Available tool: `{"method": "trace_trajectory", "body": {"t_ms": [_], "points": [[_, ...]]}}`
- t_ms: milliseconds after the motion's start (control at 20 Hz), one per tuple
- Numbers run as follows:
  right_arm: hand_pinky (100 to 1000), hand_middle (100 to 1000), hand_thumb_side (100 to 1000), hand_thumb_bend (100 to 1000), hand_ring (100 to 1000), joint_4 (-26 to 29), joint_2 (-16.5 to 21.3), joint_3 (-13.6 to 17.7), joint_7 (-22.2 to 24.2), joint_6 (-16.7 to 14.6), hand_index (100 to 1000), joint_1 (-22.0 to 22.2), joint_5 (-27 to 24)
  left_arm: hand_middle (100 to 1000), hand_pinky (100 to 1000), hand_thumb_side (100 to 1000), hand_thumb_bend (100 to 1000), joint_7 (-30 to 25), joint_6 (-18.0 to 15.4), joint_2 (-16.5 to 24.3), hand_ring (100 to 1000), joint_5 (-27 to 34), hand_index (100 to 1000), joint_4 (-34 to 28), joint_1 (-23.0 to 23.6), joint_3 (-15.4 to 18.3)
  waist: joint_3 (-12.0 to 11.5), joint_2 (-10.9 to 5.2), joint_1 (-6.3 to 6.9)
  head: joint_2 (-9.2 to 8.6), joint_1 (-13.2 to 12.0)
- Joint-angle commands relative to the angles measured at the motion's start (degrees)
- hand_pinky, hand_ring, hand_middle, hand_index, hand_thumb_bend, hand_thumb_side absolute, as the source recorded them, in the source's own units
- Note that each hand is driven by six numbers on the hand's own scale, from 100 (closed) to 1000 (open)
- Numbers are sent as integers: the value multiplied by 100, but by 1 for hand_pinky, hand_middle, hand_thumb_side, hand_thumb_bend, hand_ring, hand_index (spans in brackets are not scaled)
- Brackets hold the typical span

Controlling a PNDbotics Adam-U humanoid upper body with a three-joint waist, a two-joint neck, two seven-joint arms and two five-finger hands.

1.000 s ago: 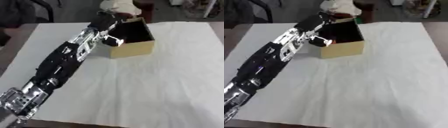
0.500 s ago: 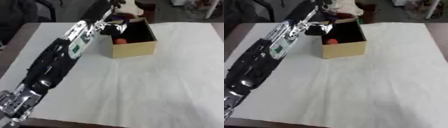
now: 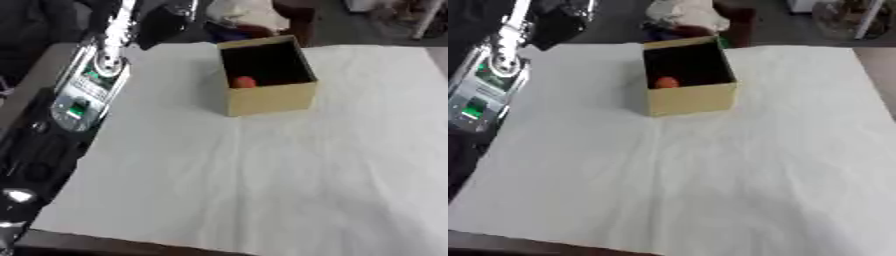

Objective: Pick up objects on the table and place them in the box.

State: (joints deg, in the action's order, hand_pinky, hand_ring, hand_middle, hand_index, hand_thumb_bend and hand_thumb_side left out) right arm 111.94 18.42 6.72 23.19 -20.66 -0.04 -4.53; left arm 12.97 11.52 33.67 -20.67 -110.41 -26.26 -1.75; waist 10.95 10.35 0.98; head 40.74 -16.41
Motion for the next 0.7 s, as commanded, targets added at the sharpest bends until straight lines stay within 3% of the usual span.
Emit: {"method": "trace_trajectory", "body": {"t_ms": [50,400,700], "points": [[720,743,470,100,1000,94,83,67,-34,-4,965,-55,35,628,795,611,100,270,-90,-46,637,278,858,-380,222,211,-5,-51,-11,-36,44],[720,743,470,100,1000,101,80,92,-68,0,964,-57,50,626,804,691,100,699,-654,-434,638,658,859,-418,805,346,-24,-43,-6,-27,162],[720,743,470,100,1000,103,76,99,-86,0,964,-51,47,624,808,719,100,675,-754,-768,637,641,863,-418,1037,402,-38,-52,-20,-26,213]]}}
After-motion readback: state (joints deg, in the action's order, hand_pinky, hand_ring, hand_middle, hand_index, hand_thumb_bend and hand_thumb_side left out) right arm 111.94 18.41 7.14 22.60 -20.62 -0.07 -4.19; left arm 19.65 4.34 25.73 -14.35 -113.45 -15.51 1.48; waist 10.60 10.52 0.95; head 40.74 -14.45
